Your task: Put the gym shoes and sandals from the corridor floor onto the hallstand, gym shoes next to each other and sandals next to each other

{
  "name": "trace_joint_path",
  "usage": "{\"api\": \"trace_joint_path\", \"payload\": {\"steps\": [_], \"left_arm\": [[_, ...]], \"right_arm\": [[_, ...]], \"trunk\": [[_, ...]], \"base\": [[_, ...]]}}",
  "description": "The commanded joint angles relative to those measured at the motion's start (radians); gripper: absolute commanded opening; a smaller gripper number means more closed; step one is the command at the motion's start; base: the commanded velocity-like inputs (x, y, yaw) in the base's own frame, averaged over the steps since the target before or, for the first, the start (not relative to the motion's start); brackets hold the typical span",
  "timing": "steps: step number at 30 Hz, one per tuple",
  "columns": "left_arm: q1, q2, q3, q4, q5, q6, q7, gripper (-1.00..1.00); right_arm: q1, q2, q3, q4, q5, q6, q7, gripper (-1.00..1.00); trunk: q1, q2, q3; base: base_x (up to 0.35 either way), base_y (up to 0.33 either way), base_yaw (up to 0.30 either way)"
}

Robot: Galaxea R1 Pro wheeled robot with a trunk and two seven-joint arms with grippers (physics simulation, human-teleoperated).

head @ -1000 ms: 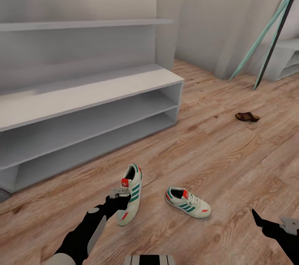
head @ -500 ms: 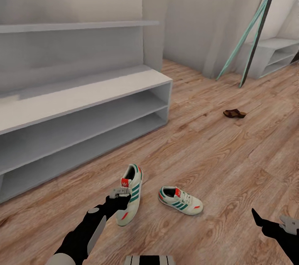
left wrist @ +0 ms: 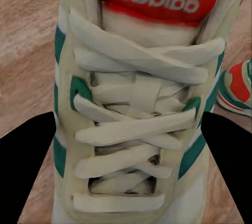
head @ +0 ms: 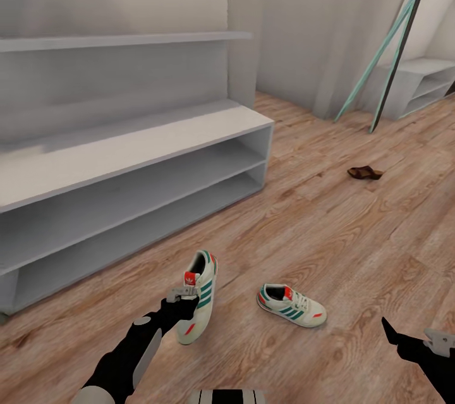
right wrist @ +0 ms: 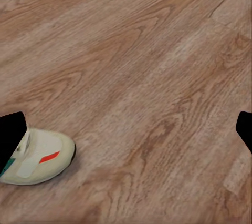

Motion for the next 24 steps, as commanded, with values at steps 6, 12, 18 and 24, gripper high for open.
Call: {"api": "trace_joint_path", "payload": {"steps": [6, 12, 18, 24], "left_arm": [[0.0, 0.0, 0.0, 0.0, 0.0, 0.0, 0.0, -1.0], [0.0, 0.0, 0.0, 0.0, 0.0, 0.0, -0.001, -1.0], [-0.014, 0.001, -0.003, -0.02, -0.005, 0.006, -0.005, -1.0], [-0.067, 0.003, -0.01, -0.124, -0.008, 0.071, -0.009, -1.0]], "right_arm": [[0.0, 0.0, 0.0, 0.0, 0.0, 0.0, 0.001, 1.0], [0.0, 0.0, 0.001, 0.0, 0.0, 0.0, 0.0, 1.0], [0.0, -0.001, 0.0, 0.0, -0.001, 0.0, 0.001, 1.0], [0.0, -0.001, 0.0, 0.0, 0.0, 0.0, 0.0, 1.0]], "trunk": [[0.0, 0.0, 0.0], [0.0, 0.0, 0.0], [0.0, 0.0, 0.0], [0.0, 0.0, 0.0]], "base": [[0.0, 0.157, 0.0], [0.0, 0.048, 0.0], [0.0, 0.014, 0.0], [0.0, 0.004, 0.0]]}}
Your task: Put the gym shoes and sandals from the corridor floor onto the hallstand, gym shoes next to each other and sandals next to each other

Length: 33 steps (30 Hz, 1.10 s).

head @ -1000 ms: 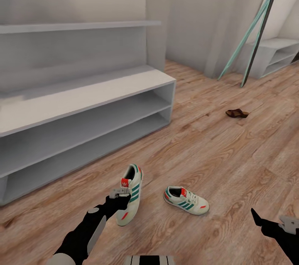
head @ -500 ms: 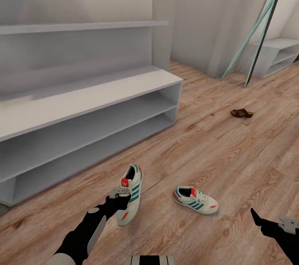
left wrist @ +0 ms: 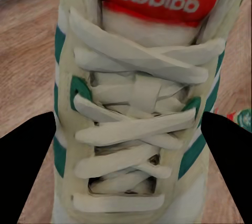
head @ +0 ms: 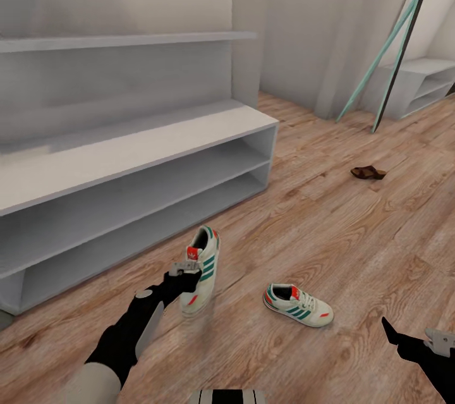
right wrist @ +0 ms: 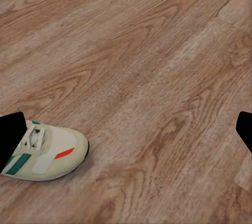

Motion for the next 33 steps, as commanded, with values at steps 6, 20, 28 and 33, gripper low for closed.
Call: {"api": "trace_joint_path", "payload": {"steps": [6, 20, 28, 33], "left_arm": [[-0.03, 0.0, -0.005, -0.15, -0.004, 0.069, -0.007, -1.0], [-0.035, 0.002, -0.007, -0.347, -0.055, 0.099, -0.023, -1.0], [-0.034, 0.001, -0.009, -0.383, -0.064, 0.103, -0.025, -1.0], [-0.034, -0.005, -0.015, -0.389, -0.065, 0.104, -0.026, -1.0]], "right_arm": [[0.0, 0.0, -0.002, 0.0, 0.0, 0.0, 0.0, 1.0], [0.0, 0.001, 0.001, -0.002, -0.001, -0.001, 0.001, 1.0], [0.0, 0.002, 0.001, -0.003, -0.001, -0.002, 0.0, 1.0], [0.0, 0.002, 0.001, -0.002, -0.001, -0.002, -0.001, 1.0]], "trunk": [[0.0, 0.0, 0.0], [0.0, 0.0, 0.0], [0.0, 0.0, 0.0], [0.0, 0.0, 0.002]], "base": [[0.0, 0.001, 0.0], [0.0, 0.0, 0.0], [0.0, 0.0, 0.0], [0.0, 0.0, -0.069]]}}
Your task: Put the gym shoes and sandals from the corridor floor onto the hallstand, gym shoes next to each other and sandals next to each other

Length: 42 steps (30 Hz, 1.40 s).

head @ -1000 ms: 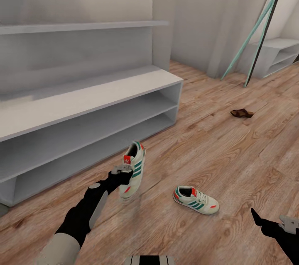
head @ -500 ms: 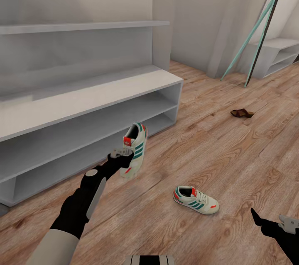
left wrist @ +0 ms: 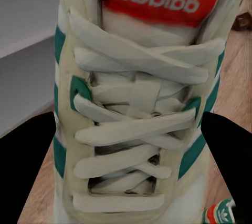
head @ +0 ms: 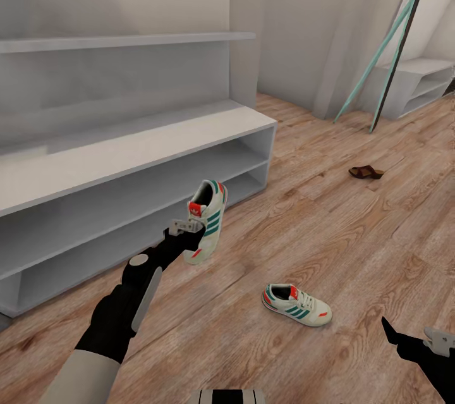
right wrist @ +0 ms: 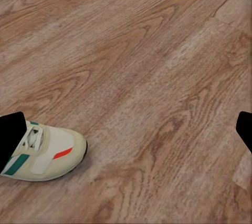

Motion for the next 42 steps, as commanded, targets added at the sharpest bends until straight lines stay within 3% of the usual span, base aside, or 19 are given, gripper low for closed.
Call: {"api": "trace_joint_path", "payload": {"steps": [1, 12, 24, 28, 42], "left_arm": [[0.0, -0.001, -0.006, -0.001, -0.001, 0.0, 0.0, -1.0], [-0.001, -0.003, -0.099, -0.004, -0.001, -0.001, 0.0, -1.0], [-0.001, -0.023, -0.123, -0.012, 0.0, -0.001, -0.001, -1.0], [-0.001, -0.03, -0.153, -0.015, 0.0, -0.001, 0.0, -1.0], [-0.001, -0.023, -0.179, -0.021, 0.008, 0.0, -0.006, -1.0]], "right_arm": [[0.0, 0.0, 0.0, 0.0, 0.0, 0.0, 0.0, 1.0], [0.0, 0.0, 0.001, 0.001, 0.001, -0.013, -0.003, 1.0], [0.0, 0.001, 0.001, 0.002, 0.0, -0.015, -0.006, 1.0], [0.0, 0.001, 0.002, 0.002, 0.0, -0.016, -0.006, 1.0], [0.0, 0.0, 0.0, 0.002, -0.001, -0.016, -0.006, 1.0]], "trunk": [[0.0, 0.0, 0.001], [0.0, 0.0, 0.01], [0.0, 0.0, 0.023], [0.0, 0.0, 0.028], [0.0, 0.0, 0.041]], "base": [[0.0, 0.0, -0.152], [0.0, 0.0, -0.207], [0.0, 0.0, -0.233], [0.0, 0.0, -0.228], [0.0, 0.0, -0.182]]}}
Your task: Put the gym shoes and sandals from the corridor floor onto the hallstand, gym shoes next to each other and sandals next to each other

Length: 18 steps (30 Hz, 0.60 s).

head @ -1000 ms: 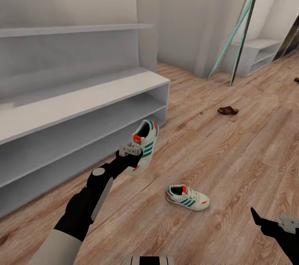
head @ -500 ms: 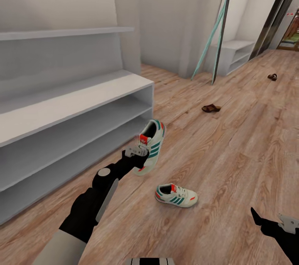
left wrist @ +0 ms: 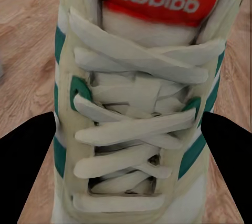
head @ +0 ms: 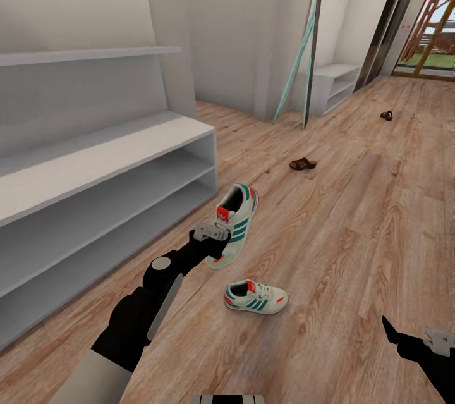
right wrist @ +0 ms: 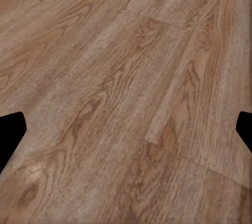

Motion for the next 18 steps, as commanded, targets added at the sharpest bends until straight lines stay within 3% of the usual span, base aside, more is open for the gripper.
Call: {"api": "trace_joint_path", "payload": {"steps": [1, 18], "left_arm": [[0.0, 0.001, 0.0, 0.0, 0.0, 0.0, 0.0, -1.0], [0.0, 0.01, 0.001, 0.001, -0.004, 0.0, -0.003, -1.0]], "right_arm": [[0.0, 0.0, 0.0, 0.0, 0.0, 0.0, 0.0, 1.0], [0.0, 0.001, 0.001, 0.001, 0.0, 0.0, 0.0, 1.0]], "trunk": [[0.0, 0.0, 0.0], [0.0, 0.0, 0.002]], "base": [[0.0, 0.0, -0.055], [0.0, 0.006, -0.016]]}}
